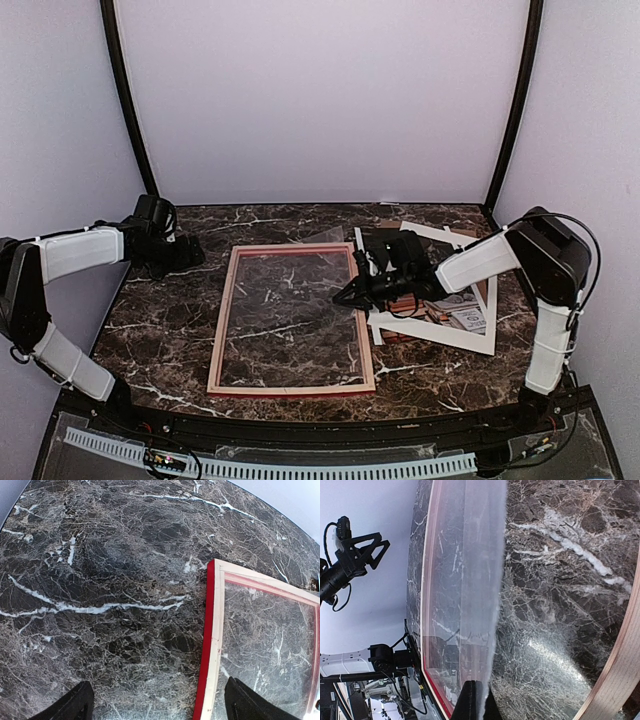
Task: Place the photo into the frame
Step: Place the glass panel at the frame body.
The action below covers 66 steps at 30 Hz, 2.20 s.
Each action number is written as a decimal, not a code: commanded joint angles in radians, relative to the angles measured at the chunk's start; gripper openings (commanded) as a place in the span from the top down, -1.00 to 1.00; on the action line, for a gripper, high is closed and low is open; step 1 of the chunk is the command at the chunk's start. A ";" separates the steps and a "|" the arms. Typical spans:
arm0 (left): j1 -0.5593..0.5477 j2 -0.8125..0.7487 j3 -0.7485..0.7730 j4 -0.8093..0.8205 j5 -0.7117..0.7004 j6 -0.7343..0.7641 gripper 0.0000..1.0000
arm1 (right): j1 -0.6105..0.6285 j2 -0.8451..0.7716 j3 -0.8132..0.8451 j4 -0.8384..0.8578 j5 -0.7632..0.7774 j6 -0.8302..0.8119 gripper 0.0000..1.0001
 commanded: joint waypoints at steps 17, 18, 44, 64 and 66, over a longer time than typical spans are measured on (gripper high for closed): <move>-0.008 0.000 0.000 0.007 0.001 0.006 -0.87 | 0.004 -0.041 -0.011 0.008 0.023 -0.001 1.00; -0.008 -0.001 -0.001 0.006 0.001 0.006 -0.87 | 0.004 -0.041 -0.011 0.008 0.024 -0.001 1.00; -0.010 0.000 -0.007 0.008 0.001 0.005 -0.88 | 0.021 -0.012 0.020 -0.049 0.010 0.014 1.00; -0.018 0.004 -0.007 0.012 0.004 -0.001 -0.87 | 0.028 0.009 0.069 -0.102 -0.026 0.022 1.00; -0.019 0.005 -0.009 0.012 0.004 -0.002 -0.87 | 0.028 0.009 0.072 -0.100 -0.030 0.028 1.00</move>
